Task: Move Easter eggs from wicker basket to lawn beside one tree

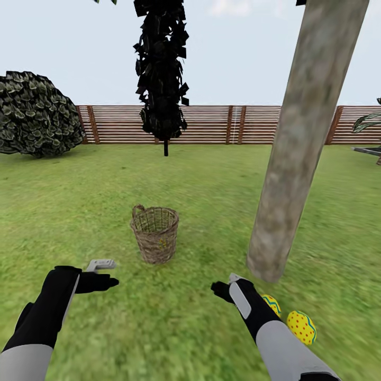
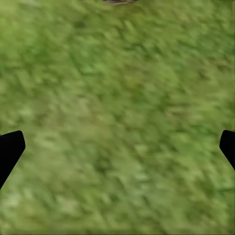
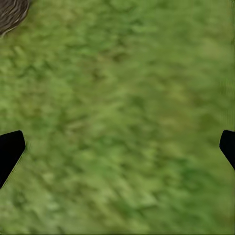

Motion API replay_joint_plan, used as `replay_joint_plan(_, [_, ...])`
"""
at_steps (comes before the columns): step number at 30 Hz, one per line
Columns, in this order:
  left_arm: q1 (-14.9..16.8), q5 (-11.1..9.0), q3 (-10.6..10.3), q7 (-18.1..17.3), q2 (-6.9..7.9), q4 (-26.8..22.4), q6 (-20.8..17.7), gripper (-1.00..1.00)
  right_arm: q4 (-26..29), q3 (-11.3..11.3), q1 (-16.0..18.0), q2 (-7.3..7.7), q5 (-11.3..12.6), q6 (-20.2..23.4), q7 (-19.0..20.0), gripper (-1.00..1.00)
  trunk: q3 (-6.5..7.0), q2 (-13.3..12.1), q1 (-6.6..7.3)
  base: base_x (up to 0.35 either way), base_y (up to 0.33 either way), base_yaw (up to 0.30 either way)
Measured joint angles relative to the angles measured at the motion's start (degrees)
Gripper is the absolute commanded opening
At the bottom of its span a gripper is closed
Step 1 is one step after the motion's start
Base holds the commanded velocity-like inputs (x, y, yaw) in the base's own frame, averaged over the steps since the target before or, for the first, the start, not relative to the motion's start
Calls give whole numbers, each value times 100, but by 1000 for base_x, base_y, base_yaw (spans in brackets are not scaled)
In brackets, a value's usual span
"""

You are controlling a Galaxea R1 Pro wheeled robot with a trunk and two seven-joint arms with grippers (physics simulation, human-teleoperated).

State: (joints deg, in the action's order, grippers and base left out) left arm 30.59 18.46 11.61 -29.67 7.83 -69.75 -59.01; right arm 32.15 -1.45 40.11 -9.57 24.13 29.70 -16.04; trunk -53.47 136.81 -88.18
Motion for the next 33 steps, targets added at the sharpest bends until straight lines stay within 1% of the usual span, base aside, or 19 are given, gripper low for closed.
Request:
replay_joint_plan(5, [2,-7,-6,-11,-6,1,0,100,82,-18,-32,28,6,-14,105,100,90,-201,110,0,0,0])
replay_joint_plan(7, [4,-8,-7,-15,-8,1,0,100,95,-26,-43,39,6,-30,207,100,126,-281,154,0,0,0])
replay_joint_plan(11, [2,-8,-7,-7,-9,1,0,100,103,-46,-48,37,6,-54,316,100,197,-441,242,0,0,0])
replay_joint_plan(13, [1,-8,-7,-3,-9,1,0,100,104,-48,-51,33,5,-87,327,100,233,-521,286,0,0,0])
replay_joint_plan(18, [4,-9,-10,2,-16,-6,0,100,101,-39,-57,22,15,-389,310,100,323,-722,395,0,0,0])
replay_joint_plan(20, [3,-9,-13,9,-21,-7,0,100,97,-12,-57,-10,17,-443,304,100,359,-802,439,0,0,0])
replay_joint_plan(27, [4,-8,-16,12,-26,-8,-7,100,104,-45,-58,16,17,-506,329,100,485,-1083,593,0,0,0])
replay_joint_plan(33, [3,-2,-16,18,-64,-10,-5,100,99,-49,-58,14,27,-504,331,100,592,-1324,725,0,0,0])
